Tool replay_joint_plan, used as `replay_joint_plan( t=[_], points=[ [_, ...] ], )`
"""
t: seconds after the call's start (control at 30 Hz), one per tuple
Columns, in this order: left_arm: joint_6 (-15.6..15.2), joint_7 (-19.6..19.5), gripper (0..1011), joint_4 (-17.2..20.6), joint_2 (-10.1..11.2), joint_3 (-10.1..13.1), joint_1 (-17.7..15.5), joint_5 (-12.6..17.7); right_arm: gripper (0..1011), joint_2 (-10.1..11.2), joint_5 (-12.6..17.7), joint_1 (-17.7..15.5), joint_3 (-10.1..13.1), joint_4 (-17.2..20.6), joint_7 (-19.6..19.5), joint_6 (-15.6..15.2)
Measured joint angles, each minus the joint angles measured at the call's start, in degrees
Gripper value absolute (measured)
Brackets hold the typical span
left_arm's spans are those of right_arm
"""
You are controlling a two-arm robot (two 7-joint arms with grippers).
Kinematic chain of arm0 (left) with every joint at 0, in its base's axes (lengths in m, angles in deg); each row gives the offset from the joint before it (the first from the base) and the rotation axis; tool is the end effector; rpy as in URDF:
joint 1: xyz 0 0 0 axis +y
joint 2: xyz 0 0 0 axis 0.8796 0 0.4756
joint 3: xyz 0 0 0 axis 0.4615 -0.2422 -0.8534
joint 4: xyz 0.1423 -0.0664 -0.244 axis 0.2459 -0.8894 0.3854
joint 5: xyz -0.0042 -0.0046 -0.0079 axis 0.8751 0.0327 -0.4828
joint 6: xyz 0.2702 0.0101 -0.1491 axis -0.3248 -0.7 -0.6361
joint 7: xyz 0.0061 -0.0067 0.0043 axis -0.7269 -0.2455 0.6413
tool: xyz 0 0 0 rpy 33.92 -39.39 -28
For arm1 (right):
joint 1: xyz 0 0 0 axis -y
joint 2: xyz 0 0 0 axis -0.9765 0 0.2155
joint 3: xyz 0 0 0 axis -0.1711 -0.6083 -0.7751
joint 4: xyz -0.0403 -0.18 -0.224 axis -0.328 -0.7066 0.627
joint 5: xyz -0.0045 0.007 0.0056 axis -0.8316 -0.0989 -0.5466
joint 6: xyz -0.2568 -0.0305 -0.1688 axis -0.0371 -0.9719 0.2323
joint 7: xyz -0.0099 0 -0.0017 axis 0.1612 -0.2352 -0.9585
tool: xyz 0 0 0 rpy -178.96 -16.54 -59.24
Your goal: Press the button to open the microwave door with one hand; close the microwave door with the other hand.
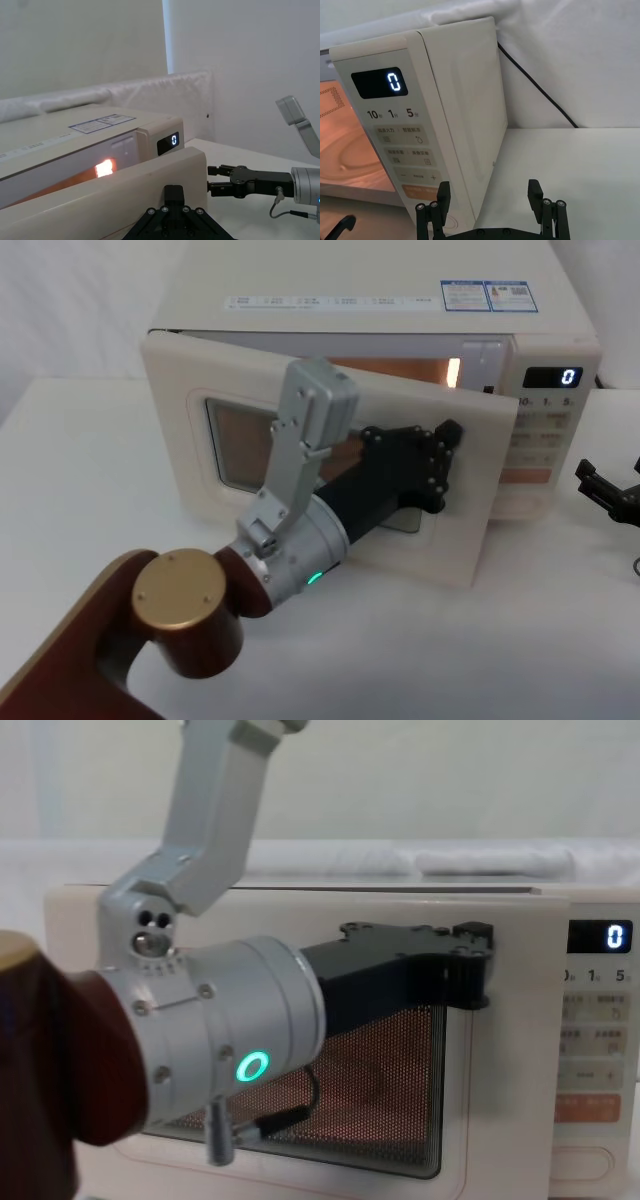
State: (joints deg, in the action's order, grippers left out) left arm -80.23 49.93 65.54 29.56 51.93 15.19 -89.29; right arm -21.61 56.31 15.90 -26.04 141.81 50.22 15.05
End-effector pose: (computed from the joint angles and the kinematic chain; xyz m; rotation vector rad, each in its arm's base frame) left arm 0.3393 -0.0854 -0.1973 -0.0640 -0.1385 0.7160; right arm 0.3454 -0.0866 -0.2652 0.0680 0.1642 -1.2468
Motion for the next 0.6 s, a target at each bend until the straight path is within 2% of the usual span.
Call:
replay_joint_plan(
  t=[0.27, 0.6],
  points=[
    [-0.08, 0.03, 0, -3.90, -2.32, 1.09, -2.77, 1.89, 1002, 0.00, 0.00, 0.00, 0.00, 0.00, 0.00, 0.00],
    [0.83, -0.31, 0, -7.96, -4.02, 1.61, -5.48, 3.66, 1002, 0.00, 0.00, 0.01, 0.00, 0.00, 0.00, 0.00]
  ],
)
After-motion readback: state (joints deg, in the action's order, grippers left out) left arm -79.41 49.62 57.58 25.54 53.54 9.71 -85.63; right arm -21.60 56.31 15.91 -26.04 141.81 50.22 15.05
